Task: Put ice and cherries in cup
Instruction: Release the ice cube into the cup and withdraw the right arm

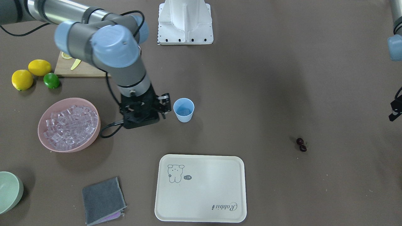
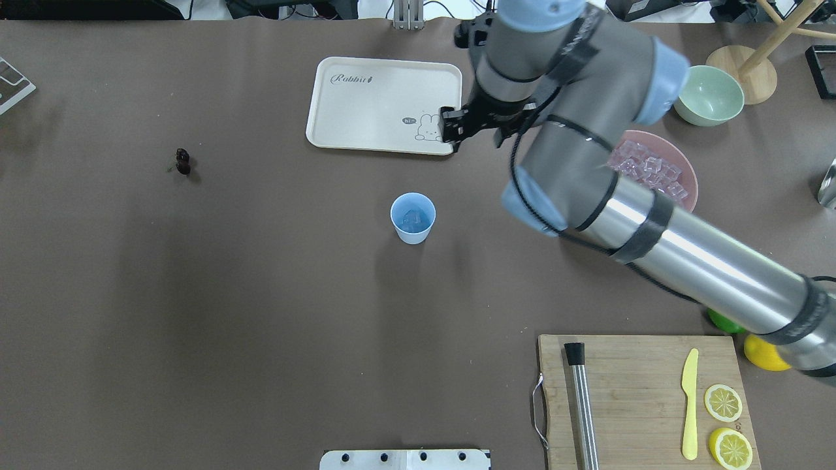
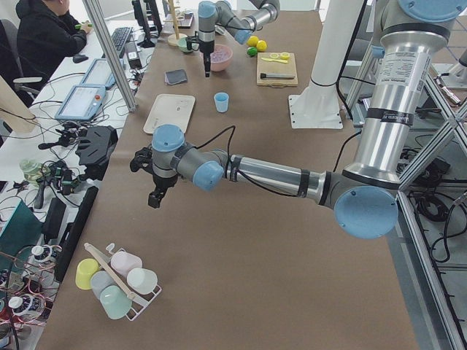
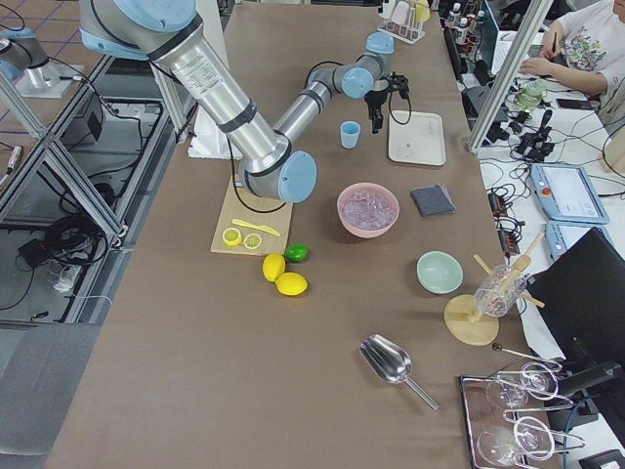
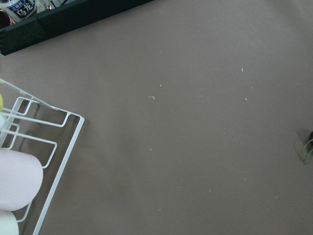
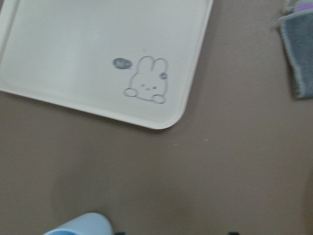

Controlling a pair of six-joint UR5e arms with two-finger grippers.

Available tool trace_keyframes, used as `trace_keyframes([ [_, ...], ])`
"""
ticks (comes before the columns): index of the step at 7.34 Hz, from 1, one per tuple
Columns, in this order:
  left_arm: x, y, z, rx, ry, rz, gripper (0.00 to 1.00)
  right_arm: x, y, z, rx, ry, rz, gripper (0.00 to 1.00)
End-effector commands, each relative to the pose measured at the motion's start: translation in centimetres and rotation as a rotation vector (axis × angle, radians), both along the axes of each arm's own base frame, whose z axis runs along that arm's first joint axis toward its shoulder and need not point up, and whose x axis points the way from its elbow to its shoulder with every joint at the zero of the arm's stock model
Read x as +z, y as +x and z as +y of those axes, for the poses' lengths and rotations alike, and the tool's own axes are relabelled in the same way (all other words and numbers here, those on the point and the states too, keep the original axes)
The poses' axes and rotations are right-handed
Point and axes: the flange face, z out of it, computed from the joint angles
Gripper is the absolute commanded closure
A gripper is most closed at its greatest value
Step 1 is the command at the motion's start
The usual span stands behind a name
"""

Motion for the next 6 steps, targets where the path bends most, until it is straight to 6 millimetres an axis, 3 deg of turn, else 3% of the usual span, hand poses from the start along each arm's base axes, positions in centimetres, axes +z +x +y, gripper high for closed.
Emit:
trace_keyframes([
  [1,-3.6,6.2,-2.0,0.075,0.029,0.018,0.02,10.1,16.2,-3.3,-0.039,0.041,-0.012,0.25],
  [2,-5.5,11.4,-2.7,0.121,0.021,0.034,0.02,15.4,23.4,-3.6,-0.057,0.057,-0.016,0.25],
  [3,-6.8,16.0,-3.2,0.125,-0.022,0.055,0.02,21.1,29.2,-2.8,-0.090,0.100,0.013,0.25],
  [4,-7.3,19.5,-3.7,0.146,-0.049,0.057,0.02,27.0,32.8,-0.7,-0.132,0.115,0.052,0.25],
  [5,-7.0,20.1,-3.6,0.152,-0.057,0.055,0.02,29.6,37.5,0.3,-0.127,0.146,0.068,0.24],
  [6,-7.0,21.3,-3.2,0.150,-0.080,0.060,0.02,33.8,40.3,3.3,-0.180,0.174,0.084,0.24],
])
